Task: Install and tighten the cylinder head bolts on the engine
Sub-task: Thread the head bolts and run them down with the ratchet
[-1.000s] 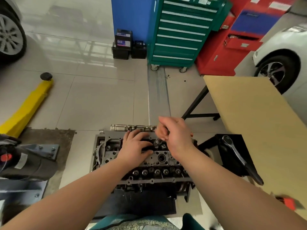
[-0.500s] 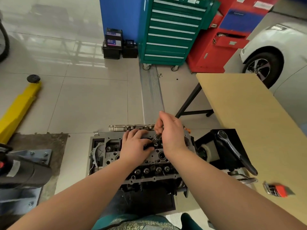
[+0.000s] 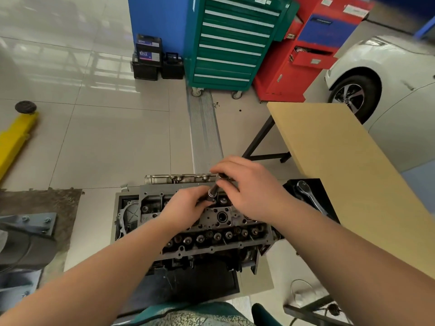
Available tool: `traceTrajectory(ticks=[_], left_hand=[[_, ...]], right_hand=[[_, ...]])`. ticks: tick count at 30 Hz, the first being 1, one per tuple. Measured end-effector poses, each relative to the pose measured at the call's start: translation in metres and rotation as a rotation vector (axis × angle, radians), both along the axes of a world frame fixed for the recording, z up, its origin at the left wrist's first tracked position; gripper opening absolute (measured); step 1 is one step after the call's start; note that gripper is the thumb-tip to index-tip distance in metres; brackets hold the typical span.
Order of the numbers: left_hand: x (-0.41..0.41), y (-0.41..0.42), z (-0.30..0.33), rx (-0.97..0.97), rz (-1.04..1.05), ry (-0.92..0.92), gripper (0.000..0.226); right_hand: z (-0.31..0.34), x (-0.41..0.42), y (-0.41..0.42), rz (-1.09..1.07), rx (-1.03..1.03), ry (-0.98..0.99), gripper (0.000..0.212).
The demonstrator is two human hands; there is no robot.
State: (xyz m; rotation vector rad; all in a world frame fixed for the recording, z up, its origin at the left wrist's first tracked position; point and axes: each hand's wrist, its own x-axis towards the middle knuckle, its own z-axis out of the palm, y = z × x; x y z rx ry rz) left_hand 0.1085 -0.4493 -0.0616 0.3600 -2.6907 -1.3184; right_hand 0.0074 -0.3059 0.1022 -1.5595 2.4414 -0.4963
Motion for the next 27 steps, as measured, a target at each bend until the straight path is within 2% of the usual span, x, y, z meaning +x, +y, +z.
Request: traceTrajectory(ticks=[2,4,6,8,10,12,14,16,18,20,22,23,24,27], left_hand=[[0.0,-0.005,0.01,0.066,-0.07,-0.013,0.039],[-0.002,-0.007,0.024,0.212,-0.06,-0.004,0.051],[-0.007,-0.008,0.037,0.316,-0.02,0.021,0.032],[-0.012,-0.01,0.045,0.274,-0.047,0.036,0.014],[-0.012,-0.013,0.051,0.214,-0.114,0.021,0.034],[-0.013,-0.016,0.056,0.209,-0.157,-0.023,0.03],[-0.014,-0.016,0.059,0.283,-0.141,-0.012,0.015],[-0.015,-0.012,0.063,0.328,-0.082,0.078,0.02],[-0.016,-0.008,0.066,0.303,-0.058,0.164,0.021],[-0.017,-0.011,0.066,0.26,-0.063,0.174,0.016],[-0.016,-0.017,0.067,0.236,-0.105,0.112,0.009],[-0.015,-0.02,0.069,0.236,-0.137,0.085,0.01],[-0.014,-0.021,0.072,0.238,-0.164,0.076,0.015],[-0.014,-0.02,0.08,0.25,-0.12,0.115,0.025]], right_hand=[[0.007,-0.002,-0.003,-0.062,0.066,0.093,0.026],[0.012,-0.002,-0.011,-0.192,0.185,0.237,0.041],[0.013,-0.002,-0.017,-0.225,0.266,0.396,0.056],[0.016,-0.002,-0.015,-0.12,0.223,0.353,0.054],[0.023,-0.004,-0.01,0.045,0.16,0.149,0.039],[0.028,-0.009,-0.006,0.134,0.199,0.068,0.028],[0.029,-0.009,-0.007,0.06,0.272,0.142,0.026],[0.03,-0.01,-0.012,-0.054,0.342,0.327,0.049],[0.032,-0.008,-0.015,-0.033,0.318,0.424,0.059],[0.035,-0.007,-0.014,0.128,0.255,0.306,0.044],[0.038,-0.008,-0.014,0.27,0.294,0.22,0.025],[0.038,-0.009,-0.016,0.275,0.326,0.225,0.019],[0.036,-0.008,-0.02,0.233,0.342,0.248,0.017],[0.032,-0.003,-0.031,0.001,0.39,0.387,0.042]])
